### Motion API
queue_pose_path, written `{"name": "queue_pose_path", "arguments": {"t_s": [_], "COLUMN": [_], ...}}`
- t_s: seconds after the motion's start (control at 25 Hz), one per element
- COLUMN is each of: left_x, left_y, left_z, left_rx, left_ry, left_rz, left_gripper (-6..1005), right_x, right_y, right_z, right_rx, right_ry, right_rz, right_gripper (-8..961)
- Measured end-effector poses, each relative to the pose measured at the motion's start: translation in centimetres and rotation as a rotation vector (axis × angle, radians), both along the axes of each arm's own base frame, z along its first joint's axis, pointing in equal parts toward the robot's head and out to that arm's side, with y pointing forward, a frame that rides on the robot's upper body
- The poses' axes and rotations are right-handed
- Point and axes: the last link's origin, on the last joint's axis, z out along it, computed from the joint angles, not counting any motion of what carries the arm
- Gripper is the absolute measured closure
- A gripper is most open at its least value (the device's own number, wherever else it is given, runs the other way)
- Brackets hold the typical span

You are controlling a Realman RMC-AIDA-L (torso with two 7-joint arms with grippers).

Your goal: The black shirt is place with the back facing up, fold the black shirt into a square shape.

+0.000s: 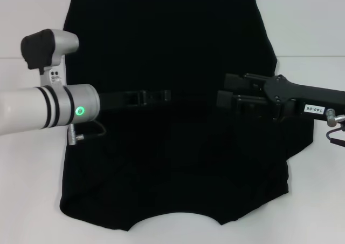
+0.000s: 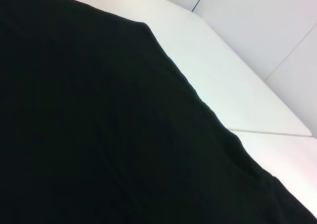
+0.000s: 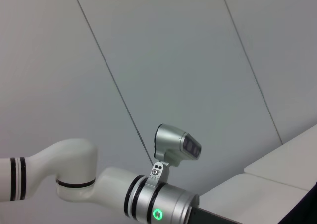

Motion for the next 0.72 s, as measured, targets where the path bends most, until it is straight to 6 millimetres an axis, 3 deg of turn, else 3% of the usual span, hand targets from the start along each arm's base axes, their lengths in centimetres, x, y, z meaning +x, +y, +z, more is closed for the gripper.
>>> {"name": "queue_pose_path", "arguments": {"t_s": [0.44, 0.72], "left_x": [-5.6, -6.7], "left_y": [-0.4, -0.4], "left_z": [4.2, 4.6], "left_rx": [0.173, 0.211], "left_ry": [-0.005, 0.017], "left_rz": [0.163, 0.204], "left_gripper": [118, 124], "right_x": [0.1, -0.3], "right_y": [0.2, 0.4], "right_z": [0.0, 0.1], "right_rx": [-0.001, -0.009], "right_ry": [0.0, 0.004], "right_rz": [-0.014, -0.02], "right_gripper": [129, 128]}}
